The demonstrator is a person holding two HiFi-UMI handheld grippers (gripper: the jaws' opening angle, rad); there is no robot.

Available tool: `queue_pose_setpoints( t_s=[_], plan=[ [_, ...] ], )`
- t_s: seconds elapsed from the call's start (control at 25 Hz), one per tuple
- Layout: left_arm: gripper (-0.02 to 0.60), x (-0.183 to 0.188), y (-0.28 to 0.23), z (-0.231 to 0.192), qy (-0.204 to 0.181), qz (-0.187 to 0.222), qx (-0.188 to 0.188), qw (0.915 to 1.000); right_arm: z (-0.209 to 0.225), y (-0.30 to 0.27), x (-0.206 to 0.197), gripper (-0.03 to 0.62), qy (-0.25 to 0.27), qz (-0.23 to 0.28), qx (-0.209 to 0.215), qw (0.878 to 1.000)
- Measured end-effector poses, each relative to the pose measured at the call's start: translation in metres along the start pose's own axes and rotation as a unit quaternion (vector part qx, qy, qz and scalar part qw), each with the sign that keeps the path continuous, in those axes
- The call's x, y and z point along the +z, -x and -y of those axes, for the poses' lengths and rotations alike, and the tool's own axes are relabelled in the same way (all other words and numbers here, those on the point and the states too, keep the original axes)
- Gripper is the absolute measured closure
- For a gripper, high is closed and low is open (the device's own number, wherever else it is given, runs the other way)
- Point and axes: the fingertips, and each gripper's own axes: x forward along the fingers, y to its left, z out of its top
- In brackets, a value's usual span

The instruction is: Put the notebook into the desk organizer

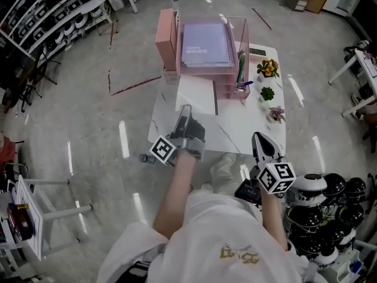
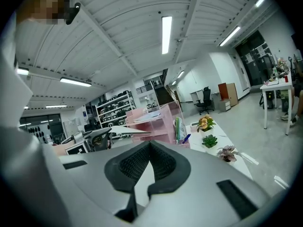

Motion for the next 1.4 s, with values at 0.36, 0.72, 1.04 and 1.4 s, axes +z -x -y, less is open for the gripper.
queue_pose_setpoints(
  t_s=[0.36,0.72,1.04,1.4],
  plan=[
    [0.554,0.006,-0.006,-0.027,0.01,0.01,0.016,0.9998,0.01,-0.016,-0.009,0.582,-0.008,-0.018,0.009,1.0],
    [0.555,0.009,0.001,-0.056,0.019,0.015,0.049,0.9985,0.014,-0.033,-0.018,0.582,-0.013,-0.038,0.015,0.999],
    [0.555,0.011,-0.002,-0.071,0.02,0.016,0.063,0.9977,0.019,-0.044,-0.028,0.582,-0.021,-0.053,0.014,0.998],
    [0.555,0.013,-0.012,-0.092,0.028,0.022,0.078,0.9963,0.032,-0.057,-0.032,0.582,-0.028,-0.067,0.007,0.997]
  ],
)
